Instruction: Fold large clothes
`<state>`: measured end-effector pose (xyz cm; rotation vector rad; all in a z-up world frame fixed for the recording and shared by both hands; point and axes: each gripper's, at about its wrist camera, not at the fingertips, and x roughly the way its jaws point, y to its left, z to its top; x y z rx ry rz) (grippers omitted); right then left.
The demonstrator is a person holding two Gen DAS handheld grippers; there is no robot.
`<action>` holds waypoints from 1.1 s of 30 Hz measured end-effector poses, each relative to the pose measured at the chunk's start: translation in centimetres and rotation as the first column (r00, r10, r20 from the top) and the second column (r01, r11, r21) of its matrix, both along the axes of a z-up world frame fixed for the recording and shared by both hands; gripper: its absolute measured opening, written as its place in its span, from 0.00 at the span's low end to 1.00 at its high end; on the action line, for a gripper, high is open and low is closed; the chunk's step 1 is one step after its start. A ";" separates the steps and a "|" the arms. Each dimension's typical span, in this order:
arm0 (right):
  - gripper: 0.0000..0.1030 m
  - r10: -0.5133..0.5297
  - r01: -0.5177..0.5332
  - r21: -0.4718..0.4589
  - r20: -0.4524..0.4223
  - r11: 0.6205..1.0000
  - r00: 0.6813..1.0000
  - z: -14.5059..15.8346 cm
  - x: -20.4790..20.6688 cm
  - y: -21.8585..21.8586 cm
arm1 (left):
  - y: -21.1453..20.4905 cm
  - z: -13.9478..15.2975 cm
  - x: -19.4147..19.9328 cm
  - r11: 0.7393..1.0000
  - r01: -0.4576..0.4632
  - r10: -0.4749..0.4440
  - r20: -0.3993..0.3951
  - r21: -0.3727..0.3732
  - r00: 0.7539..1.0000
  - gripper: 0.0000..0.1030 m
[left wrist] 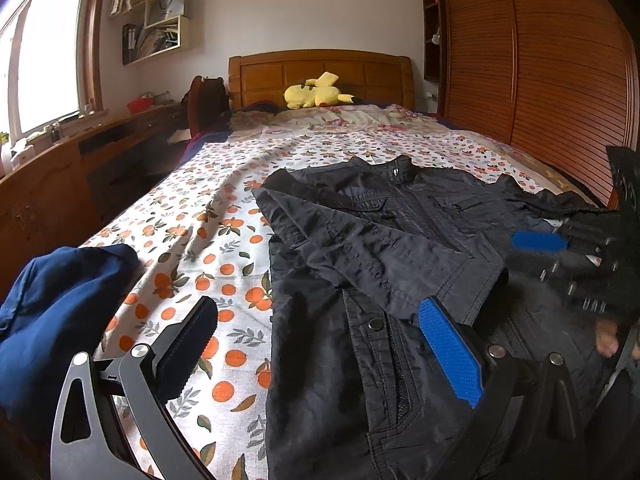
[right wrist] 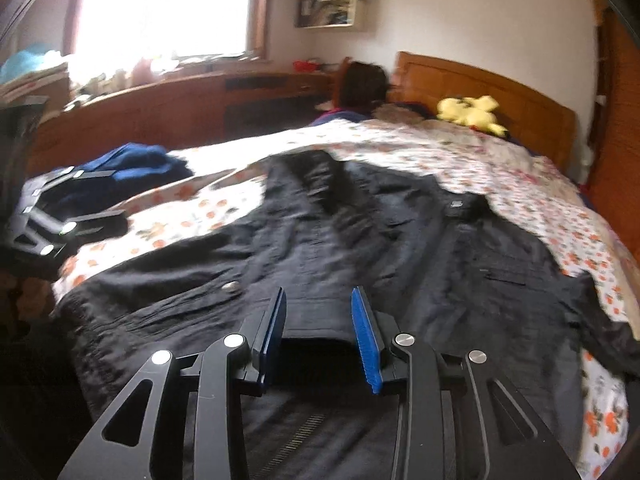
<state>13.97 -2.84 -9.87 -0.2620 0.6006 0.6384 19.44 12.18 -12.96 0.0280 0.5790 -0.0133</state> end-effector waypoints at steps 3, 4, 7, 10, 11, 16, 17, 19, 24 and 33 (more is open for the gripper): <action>0.31 0.079 -0.080 -0.016 -0.033 0.997 0.996 -1.5 -0.4 2.6 | -0.2 0.0 0.0 1.000 0.004 -0.004 0.000 0.002 1.000 0.98; 0.31 0.092 -0.093 -0.025 -0.041 0.995 0.995 -1.9 -0.4 3.2 | -0.2 0.0 0.0 1.000 0.005 -0.005 -0.001 0.002 1.000 0.98; 0.33 0.124 -0.129 -0.065 -0.068 0.990 0.990 -3.4 -0.3 4.8 | -0.3 0.0 0.0 1.000 0.005 -0.005 -0.003 0.003 1.000 0.98; 0.40 0.126 -0.138 -0.095 -0.126 0.986 0.984 -4.9 0.5 5.4 | -0.1 -0.1 0.0 1.000 0.006 -0.006 -0.003 0.003 1.000 0.98; 0.41 0.124 -0.139 -0.097 -0.147 0.985 0.981 -5.3 0.8 5.4 | -0.1 -0.1 0.0 1.000 0.006 -0.006 -0.003 0.003 1.000 0.98; 0.43 0.098 -0.124 -0.114 -0.214 0.986 0.972 -6.7 1.8 5.5 | -0.2 -0.1 0.0 1.000 0.007 -0.007 -0.001 0.000 1.000 0.98; 0.43 0.094 -0.121 -0.114 -0.218 0.986 0.971 -6.8 1.8 5.4 | -0.2 -0.1 0.0 1.000 0.008 -0.008 -0.001 0.000 1.000 0.98; 0.35 0.083 -0.112 -0.118 -0.227 0.987 0.970 -6.9 2.0 5.4 | -0.4 -0.1 0.2 1.000 0.011 -0.011 -0.001 -0.003 1.000 0.98; 0.05 0.071 -0.096 -0.104 -0.218 0.990 0.973 -6.6 2.1 4.6 | -1.1 0.3 0.6 1.000 0.026 -0.025 0.009 -0.017 1.000 0.98; 0.04 -0.013 0.018 0.062 -0.081 0.998 0.997 -0.9 0.8 -1.8 | -3.8 0.5 1.3 0.997 0.074 -0.073 0.016 -0.011 0.997 0.98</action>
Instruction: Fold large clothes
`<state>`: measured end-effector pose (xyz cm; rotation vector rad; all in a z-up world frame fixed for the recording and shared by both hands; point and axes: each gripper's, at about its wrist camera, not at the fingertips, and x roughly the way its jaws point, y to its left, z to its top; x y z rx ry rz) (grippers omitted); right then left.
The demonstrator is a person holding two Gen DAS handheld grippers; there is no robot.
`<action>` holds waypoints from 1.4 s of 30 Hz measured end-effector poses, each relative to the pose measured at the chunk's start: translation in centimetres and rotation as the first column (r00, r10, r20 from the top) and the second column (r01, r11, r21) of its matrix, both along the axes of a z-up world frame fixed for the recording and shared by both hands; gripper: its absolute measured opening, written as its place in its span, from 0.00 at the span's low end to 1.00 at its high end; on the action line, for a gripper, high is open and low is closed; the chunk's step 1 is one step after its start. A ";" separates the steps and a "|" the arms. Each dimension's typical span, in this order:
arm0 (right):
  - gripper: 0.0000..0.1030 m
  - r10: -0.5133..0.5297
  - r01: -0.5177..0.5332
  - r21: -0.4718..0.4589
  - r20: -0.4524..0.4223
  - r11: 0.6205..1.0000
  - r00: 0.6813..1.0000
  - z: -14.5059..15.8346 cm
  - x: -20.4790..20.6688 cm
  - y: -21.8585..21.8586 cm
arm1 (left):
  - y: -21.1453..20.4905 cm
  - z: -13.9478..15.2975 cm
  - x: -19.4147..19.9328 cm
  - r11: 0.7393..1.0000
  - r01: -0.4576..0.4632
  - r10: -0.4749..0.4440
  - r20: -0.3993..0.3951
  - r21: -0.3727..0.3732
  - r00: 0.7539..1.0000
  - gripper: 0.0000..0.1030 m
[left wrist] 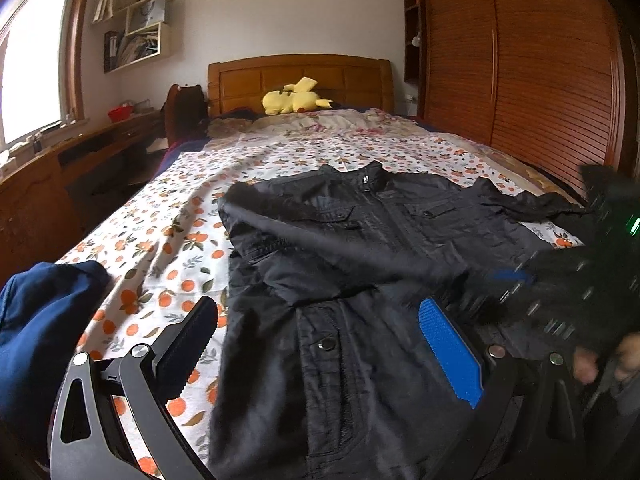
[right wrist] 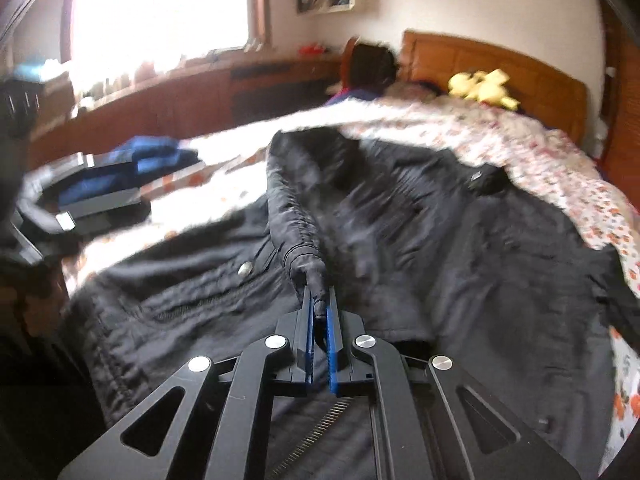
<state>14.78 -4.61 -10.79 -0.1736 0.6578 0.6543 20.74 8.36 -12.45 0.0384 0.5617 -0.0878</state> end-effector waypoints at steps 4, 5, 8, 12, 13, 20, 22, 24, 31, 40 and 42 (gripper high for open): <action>0.04 -0.067 0.063 0.078 0.039 0.995 0.997 2.1 -0.5 -4.0 | -0.8 -0.2 0.4 1.000 0.013 -0.013 -0.003 0.001 1.000 0.98; 0.04 -0.076 0.072 0.089 0.045 0.993 0.996 2.4 -0.6 -4.7 | -1.1 -0.2 0.5 1.000 0.016 -0.016 -0.005 0.001 1.000 0.98; 0.04 -0.110 0.103 0.116 0.061 0.988 0.992 3.2 -0.9 -6.5 | -1.9 -0.4 0.8 1.000 0.028 -0.028 -0.009 -0.002 1.000 0.98; 0.04 -0.143 0.134 0.119 0.065 0.984 0.988 3.4 -1.1 -8.4 | -3.2 -0.7 1.2 0.999 0.048 -0.048 -0.013 0.002 0.999 0.98; 0.04 -0.156 0.148 0.114 0.067 0.982 0.985 3.3 -1.0 -8.9 | -3.7 -0.8 1.4 0.998 0.055 -0.055 -0.014 0.003 0.998 0.98; 0.04 -0.265 0.260 0.092 0.053 0.961 0.963 2.5 -0.1 -12.5 | -6.4 -1.3 2.1 0.996 0.094 -0.094 -0.020 0.000 0.995 0.98; 0.05 -0.309 0.305 0.065 0.059 0.950 0.949 1.8 0.5 -13.3 | -7.2 -1.4 2.2 0.995 0.104 -0.103 -0.018 0.006 0.994 0.98; 0.06 -0.344 0.343 0.035 0.058 0.939 0.937 0.7 1.3 -14.2 | -7.9 -1.6 2.4 0.994 0.112 -0.111 -0.019 0.011 0.994 0.98; 0.27 -0.388 0.386 0.044 0.058 0.921 0.920 0.1 1.2 -16.0 | -9.0 -2.2 2.9 0.992 0.122 -0.121 -0.026 0.027 0.992 0.98; 0.27 -0.282 0.280 0.038 0.043 0.959 0.959 -0.6 -0.2 -14.9 | -10.6 -2.0 2.5 0.991 0.126 -0.125 -0.025 0.045 0.992 0.98; 0.27 -0.264 0.264 0.022 0.020 0.964 0.964 -1.6 0.1 -14.7 | -11.1 -1.5 2.2 0.990 0.128 -0.128 -0.016 0.059 0.992 0.98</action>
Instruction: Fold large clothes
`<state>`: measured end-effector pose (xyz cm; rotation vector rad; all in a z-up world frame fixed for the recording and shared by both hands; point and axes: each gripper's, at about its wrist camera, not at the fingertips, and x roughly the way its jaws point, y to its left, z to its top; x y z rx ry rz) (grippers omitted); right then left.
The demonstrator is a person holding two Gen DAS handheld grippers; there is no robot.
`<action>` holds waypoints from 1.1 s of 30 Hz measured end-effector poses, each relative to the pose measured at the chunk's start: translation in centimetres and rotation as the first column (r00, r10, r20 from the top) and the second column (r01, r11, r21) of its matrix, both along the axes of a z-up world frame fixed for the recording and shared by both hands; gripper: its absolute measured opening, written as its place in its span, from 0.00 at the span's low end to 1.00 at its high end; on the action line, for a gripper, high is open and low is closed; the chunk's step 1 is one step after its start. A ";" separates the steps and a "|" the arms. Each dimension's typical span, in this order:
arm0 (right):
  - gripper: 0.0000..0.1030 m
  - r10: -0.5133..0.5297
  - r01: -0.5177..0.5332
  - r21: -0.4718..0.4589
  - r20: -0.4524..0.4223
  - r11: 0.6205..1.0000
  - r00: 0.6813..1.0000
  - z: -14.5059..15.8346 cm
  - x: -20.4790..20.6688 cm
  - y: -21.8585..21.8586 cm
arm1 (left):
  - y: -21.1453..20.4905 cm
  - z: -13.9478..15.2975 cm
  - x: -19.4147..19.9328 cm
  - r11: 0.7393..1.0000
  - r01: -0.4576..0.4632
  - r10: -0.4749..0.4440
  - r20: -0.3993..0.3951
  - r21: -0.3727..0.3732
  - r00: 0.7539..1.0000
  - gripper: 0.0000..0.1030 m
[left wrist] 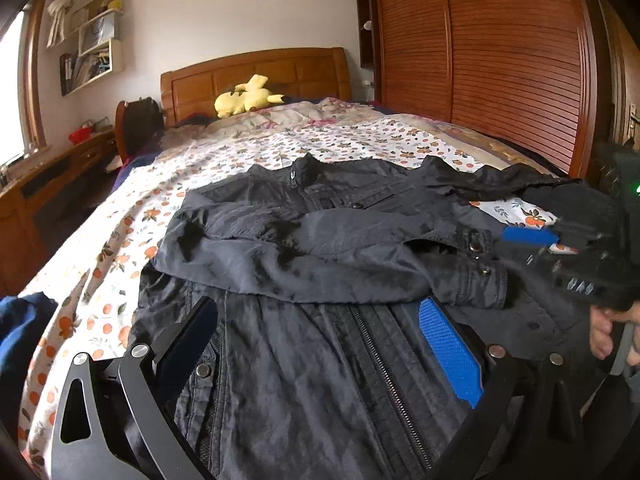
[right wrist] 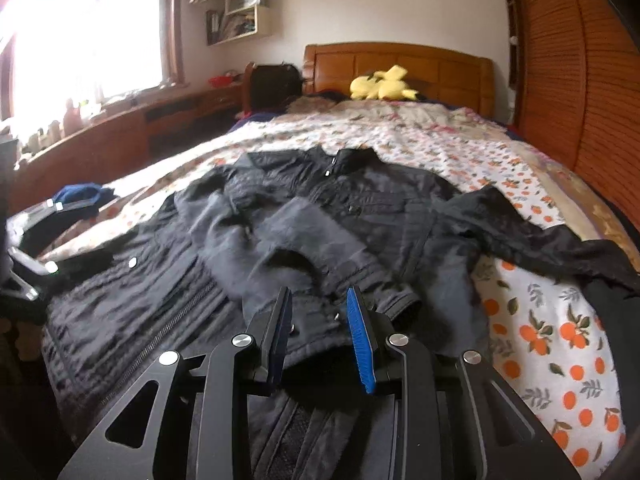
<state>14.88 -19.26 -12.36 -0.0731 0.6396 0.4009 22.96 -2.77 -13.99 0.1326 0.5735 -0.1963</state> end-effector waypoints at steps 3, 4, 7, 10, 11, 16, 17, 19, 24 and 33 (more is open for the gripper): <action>0.27 0.030 -0.031 -0.010 -0.059 0.999 0.998 -1.6 0.6 0.6 | -0.6 1.0 -0.3 1.000 0.009 -0.009 0.017 0.005 1.000 0.98; 0.27 0.031 -0.033 -0.019 -0.076 0.999 0.997 -2.1 0.8 0.8 | -0.8 1.2 -0.4 1.000 0.010 -0.010 0.021 0.006 1.000 0.98; 0.27 0.036 -0.039 -0.026 -0.108 0.999 0.994 -2.9 1.2 1.0 | -1.2 2.1 -0.4 1.000 0.017 -0.018 0.035 0.010 0.999 0.98; 0.26 0.034 -0.037 -0.025 -0.122 0.999 0.992 -3.2 1.4 0.9 | -1.5 2.6 0.0 1.000 0.020 -0.020 0.041 0.005 0.999 0.98; 0.26 0.031 -0.034 -0.023 -0.126 0.999 0.992 -3.2 1.4 0.9 | -1.7 2.6 0.4 1.000 0.024 -0.024 0.040 0.004 0.999 0.98; 0.25 -0.012 0.007 -0.038 -0.129 0.999 0.992 -3.3 1.9 0.7 | -2.1 1.7 1.9 0.999 0.048 -0.048 0.025 0.007 0.999 0.98; 0.25 -0.029 0.023 -0.046 -0.127 0.999 0.991 -3.3 2.0 0.6 | -2.0 1.3 2.4 0.998 0.055 -0.055 0.019 0.001 0.998 0.98; 0.25 -0.063 0.056 -0.059 -0.125 0.997 0.990 -3.4 2.3 0.4 | -1.8 0.6 3.4 0.998 0.063 -0.063 0.010 -0.012 0.998 0.98; 0.25 -0.083 0.075 -0.073 -0.114 0.994 0.990 -3.6 2.3 0.4 | -1.0 -1.1 5.5 0.996 0.080 -0.080 -0.001 -0.035 0.997 0.98; 0.26 -0.098 0.091 -0.097 -0.071 0.991 0.993 -3.9 1.8 0.6 | 0.0 -3.5 7.4 0.990 0.129 -0.130 -0.008 -0.053 0.992 0.98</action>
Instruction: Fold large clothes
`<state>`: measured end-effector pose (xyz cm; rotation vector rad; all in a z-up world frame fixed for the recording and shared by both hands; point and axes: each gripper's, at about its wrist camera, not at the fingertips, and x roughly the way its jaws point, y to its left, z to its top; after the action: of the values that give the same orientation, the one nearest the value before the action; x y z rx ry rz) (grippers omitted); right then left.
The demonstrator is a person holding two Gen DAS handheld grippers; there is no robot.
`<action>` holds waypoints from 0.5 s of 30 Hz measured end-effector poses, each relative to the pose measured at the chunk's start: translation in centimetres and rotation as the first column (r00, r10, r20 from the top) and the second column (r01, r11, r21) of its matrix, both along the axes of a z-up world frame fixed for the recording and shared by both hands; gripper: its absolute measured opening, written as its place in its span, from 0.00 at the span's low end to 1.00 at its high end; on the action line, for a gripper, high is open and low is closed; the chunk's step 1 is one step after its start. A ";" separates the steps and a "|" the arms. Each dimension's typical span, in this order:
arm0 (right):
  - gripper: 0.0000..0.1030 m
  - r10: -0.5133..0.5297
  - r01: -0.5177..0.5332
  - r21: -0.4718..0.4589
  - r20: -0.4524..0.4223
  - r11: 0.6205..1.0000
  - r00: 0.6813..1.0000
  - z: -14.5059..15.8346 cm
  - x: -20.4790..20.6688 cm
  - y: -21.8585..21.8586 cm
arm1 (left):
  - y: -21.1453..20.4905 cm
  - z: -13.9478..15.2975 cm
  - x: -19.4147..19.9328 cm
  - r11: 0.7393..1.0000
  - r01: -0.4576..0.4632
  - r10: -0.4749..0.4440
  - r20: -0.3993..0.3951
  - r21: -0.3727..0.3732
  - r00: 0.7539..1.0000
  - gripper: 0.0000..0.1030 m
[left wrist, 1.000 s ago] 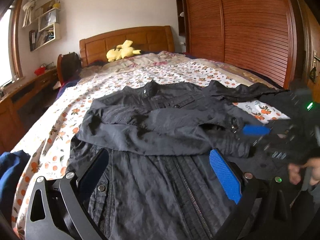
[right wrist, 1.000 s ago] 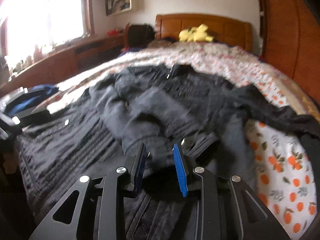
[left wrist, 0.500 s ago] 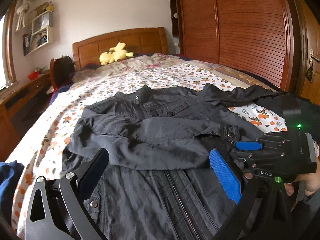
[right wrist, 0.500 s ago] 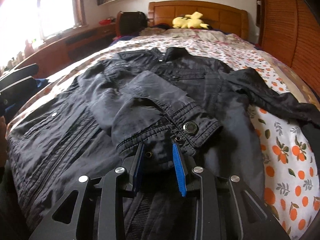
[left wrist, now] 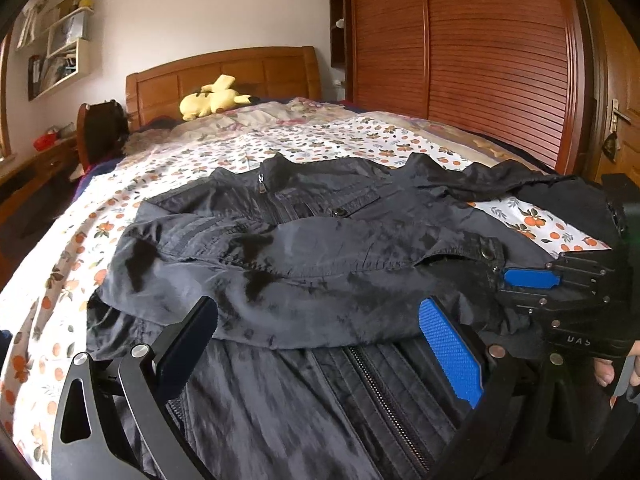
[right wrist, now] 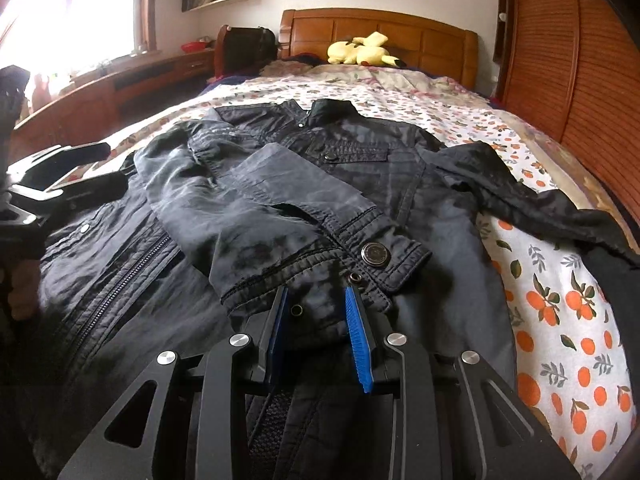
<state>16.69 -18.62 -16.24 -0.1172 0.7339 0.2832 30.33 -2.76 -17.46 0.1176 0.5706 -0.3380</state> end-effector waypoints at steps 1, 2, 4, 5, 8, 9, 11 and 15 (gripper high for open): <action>0.26 0.000 0.000 0.003 0.001 1.000 1.000 0.0 -0.1 0.0 | 0.2 -0.2 0.1 1.000 0.003 -0.003 -0.003 -0.013 1.000 0.98; 0.26 -0.001 0.001 0.004 0.003 1.000 1.000 0.0 -0.1 -0.1 | 0.3 -0.2 0.1 1.000 0.004 -0.004 -0.005 -0.021 1.000 0.98; 0.26 -0.003 0.003 0.004 0.009 1.000 1.000 0.0 -0.3 0.0 | 0.5 -0.4 0.1 0.999 0.005 -0.005 -0.007 -0.034 1.000 0.98; 0.26 -0.003 0.003 0.003 0.013 1.000 1.000 0.0 -0.4 0.0 | 0.7 -0.6 0.1 0.999 0.004 -0.004 -0.006 -0.041 1.000 0.98; 0.27 -0.007 0.006 0.016 0.021 1.000 1.000 0.2 -0.7 -0.2 | 1.2 -0.9 0.0 0.998 -0.005 0.005 -0.003 -0.063 1.000 0.98; 0.27 -0.007 0.007 0.025 0.024 1.000 1.000 0.3 -0.8 -0.3 | 1.3 -0.9 0.0 0.998 -0.009 0.009 -0.002 -0.069 1.000 0.98; 0.28 -0.010 0.009 0.044 0.030 0.999 1.000 0.5 -1.0 -0.7 | 1.5 -1.0 -0.1 0.997 -0.016 0.016 -0.001 -0.080 1.000 0.98; 0.30 -0.026 0.021 0.094 0.051 0.995 0.998 1.5 -1.9 -1.9 | 1.9 -1.1 -0.2 0.995 -0.016 0.016 0.001 -0.100 1.000 0.98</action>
<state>14.77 -20.56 -14.70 -0.0276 0.6686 0.2905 30.16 -0.84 -18.56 0.0166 0.5517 -0.3501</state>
